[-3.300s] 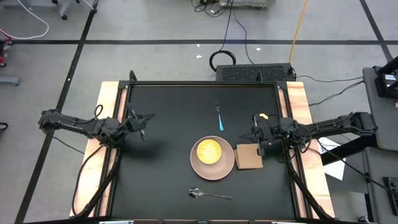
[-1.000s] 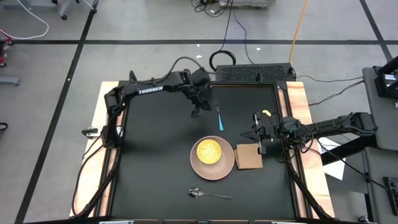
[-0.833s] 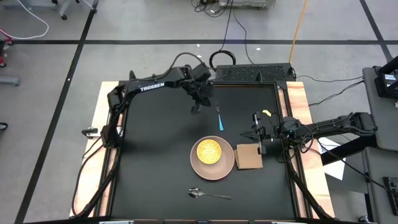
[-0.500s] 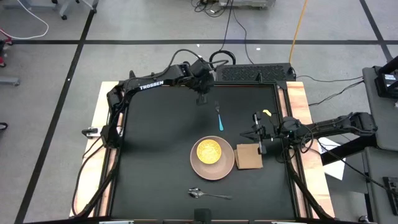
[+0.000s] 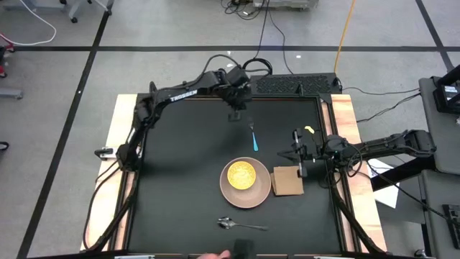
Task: Set table place
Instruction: Adjust the brown plate
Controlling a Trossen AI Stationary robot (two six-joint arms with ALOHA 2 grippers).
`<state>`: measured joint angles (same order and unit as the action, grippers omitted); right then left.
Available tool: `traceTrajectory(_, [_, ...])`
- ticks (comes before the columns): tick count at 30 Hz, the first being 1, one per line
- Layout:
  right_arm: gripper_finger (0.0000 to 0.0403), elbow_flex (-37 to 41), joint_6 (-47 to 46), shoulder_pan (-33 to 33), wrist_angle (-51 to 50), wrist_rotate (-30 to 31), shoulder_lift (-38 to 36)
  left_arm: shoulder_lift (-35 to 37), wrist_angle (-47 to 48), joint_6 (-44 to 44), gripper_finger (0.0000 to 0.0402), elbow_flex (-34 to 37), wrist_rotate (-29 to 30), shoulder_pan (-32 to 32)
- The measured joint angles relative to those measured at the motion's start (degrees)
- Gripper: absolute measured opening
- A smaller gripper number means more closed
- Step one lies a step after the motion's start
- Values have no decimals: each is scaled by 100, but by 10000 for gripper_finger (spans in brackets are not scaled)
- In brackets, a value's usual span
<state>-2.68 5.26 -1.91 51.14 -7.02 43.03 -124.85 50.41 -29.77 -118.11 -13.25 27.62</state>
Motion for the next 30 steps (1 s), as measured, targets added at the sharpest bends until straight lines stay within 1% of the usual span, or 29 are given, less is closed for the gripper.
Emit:
traceTrajectory(5, [0, 0, 7, 2, 4, 102, 2, -813, 800, -360, 26, -1248, -88, 10])
traceTrajectory(7, [0, 0, 25, 2, 4, 102, 2, -1093, 1058, -483, 26, -1681, -224, 2])
traceTrajectory(11, [0, 0, 36, 2, -1, 103, 2, -1219, 1065, -611, 26, -1608, -495, -27])
traceTrajectory(17, [0, 0, 32, 2, -35, 104, 0, -1257, 1134, -591, 26, -1610, -539, -128])
traceTrajectory(21, [0, 0, -2, 2, -39, 104, 1, -1257, 1447, -846, 26, -1613, -939, -240])
traceTrajectory(23, [0, 0, -5, 2, -39, 104, 1, -1257, 1671, -1228, 26, -1613, -902, -388])
traceTrajectory(26, [0, 0, -7, 2, -39, 104, 0, -1312, 1990, -1851, 26, -1613, -539, -663])
traceTrajectory(28, [0, 0, -7, 2, -39, 104, 0, -1323, 2070, -2068, 26, -1608, -479, -819])
traceTrajectory(30, [0, 0, -9, 2, -40, 104, 0, -1311, 1947, -2098, 26, -1610, -479, -942])
